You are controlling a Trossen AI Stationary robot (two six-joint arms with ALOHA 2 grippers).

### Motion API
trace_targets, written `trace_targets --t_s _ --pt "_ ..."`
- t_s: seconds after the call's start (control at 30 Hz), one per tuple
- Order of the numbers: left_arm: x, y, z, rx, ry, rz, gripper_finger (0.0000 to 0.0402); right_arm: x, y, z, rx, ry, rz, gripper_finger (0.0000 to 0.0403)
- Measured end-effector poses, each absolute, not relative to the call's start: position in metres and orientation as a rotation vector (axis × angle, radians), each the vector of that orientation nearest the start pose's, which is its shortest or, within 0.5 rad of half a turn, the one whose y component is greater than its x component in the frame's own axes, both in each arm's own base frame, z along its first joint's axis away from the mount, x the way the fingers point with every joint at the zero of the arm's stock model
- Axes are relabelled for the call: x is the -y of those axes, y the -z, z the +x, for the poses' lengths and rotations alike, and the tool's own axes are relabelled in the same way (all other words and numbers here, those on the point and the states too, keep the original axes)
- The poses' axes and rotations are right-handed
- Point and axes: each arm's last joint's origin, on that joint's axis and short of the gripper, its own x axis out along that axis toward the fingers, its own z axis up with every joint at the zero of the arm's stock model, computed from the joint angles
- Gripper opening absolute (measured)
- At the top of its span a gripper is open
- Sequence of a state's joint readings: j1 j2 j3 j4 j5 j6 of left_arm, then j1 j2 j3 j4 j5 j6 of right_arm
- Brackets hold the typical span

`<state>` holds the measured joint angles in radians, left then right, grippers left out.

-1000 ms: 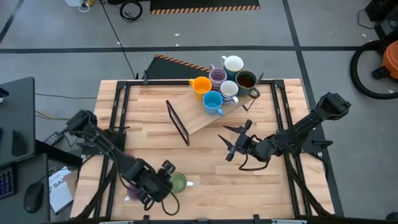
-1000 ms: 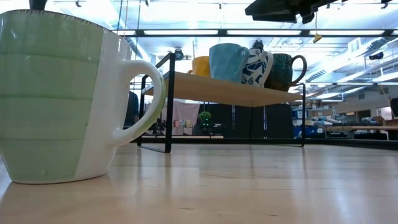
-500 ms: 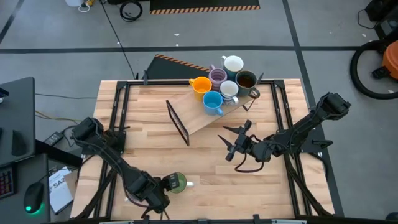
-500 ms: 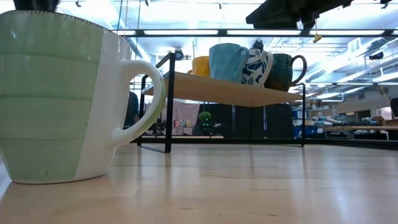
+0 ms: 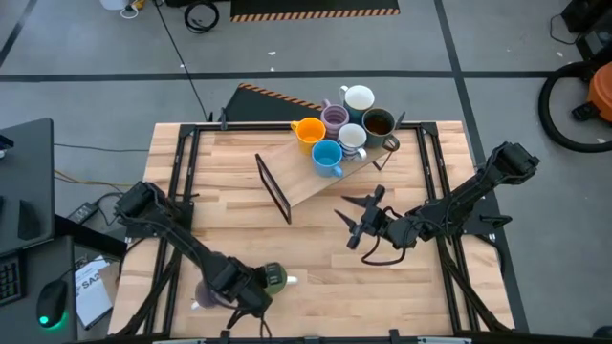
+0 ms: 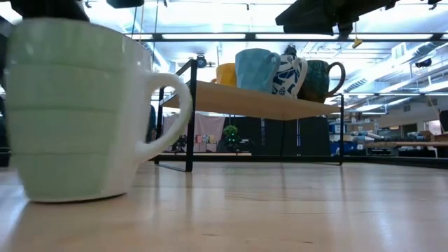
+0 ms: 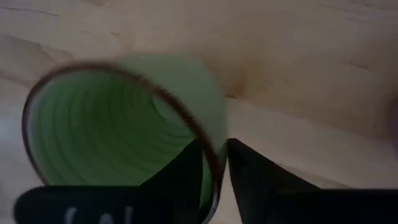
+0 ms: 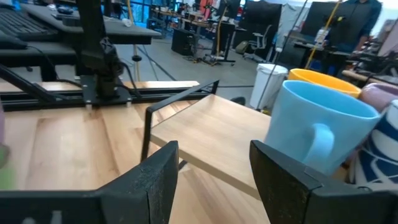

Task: Place coffee mugs
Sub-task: Put the green mug on the shelf

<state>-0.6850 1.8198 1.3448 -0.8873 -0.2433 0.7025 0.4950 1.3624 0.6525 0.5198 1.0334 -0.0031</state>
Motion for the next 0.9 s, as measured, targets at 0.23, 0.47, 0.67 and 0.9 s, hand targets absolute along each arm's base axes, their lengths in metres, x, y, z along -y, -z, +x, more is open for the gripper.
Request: trace_targets --t_s 0.23,0.47,0.67,0.9 --pt "0.209 -0.206 0.281 -1.099 0.883 1.116 0.0022 -0.107 -0.231 0.251 -0.142 0.524 -0.128 0.0204" --pt "0.192 -0.223 0.292 -1.107 0.804 0.963 0.0022 -0.107 -0.231 0.251 -0.137 0.530 -0.096 0.0204" --pt "0.177 -0.262 0.314 -1.090 0.701 0.728 0.0022 -0.110 -0.225 0.247 -0.181 0.553 -0.141 0.0204" --pt "0.142 -0.306 0.341 -1.060 0.523 0.390 0.0022 -0.121 -0.227 0.235 -0.141 0.724 -0.167 0.0204"
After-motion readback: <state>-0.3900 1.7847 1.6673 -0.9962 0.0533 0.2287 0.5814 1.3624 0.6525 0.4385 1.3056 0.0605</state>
